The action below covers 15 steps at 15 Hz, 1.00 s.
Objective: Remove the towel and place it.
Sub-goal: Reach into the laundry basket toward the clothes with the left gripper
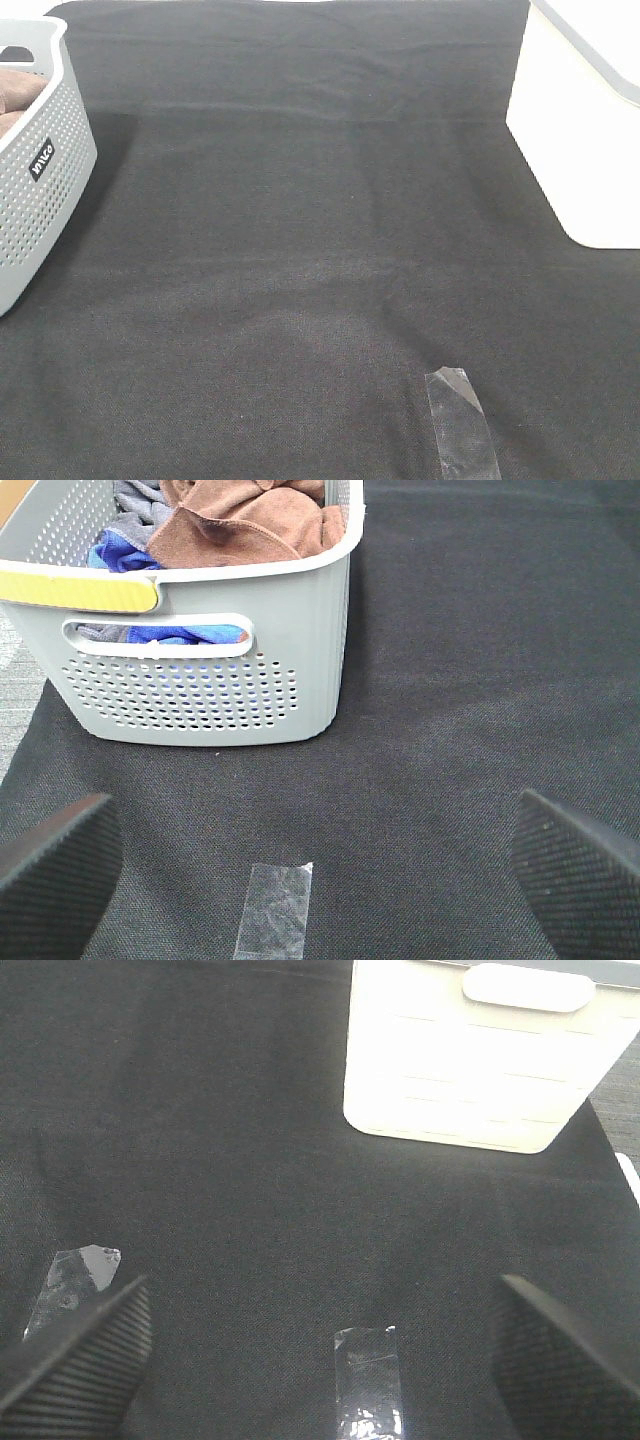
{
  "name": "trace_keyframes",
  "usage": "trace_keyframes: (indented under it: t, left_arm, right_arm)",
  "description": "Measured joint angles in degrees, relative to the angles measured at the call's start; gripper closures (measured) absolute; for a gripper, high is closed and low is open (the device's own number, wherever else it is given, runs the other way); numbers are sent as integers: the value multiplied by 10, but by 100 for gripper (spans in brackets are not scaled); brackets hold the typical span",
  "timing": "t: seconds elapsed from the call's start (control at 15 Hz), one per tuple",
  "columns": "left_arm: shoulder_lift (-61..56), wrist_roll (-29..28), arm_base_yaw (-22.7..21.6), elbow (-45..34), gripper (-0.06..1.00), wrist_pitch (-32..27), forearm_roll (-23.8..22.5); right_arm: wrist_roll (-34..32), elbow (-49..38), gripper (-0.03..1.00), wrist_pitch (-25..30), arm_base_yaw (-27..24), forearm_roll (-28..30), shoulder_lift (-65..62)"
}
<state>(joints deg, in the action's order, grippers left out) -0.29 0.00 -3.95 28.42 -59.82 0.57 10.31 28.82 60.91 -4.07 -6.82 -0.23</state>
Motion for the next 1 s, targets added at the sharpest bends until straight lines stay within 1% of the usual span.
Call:
trace_keyframes:
  t: [1.0]
  left_arm:
    - [0, 0, 0, 0, -4, 0, 0]
  right_arm:
    - [0, 0, 11, 0, 0, 0, 0]
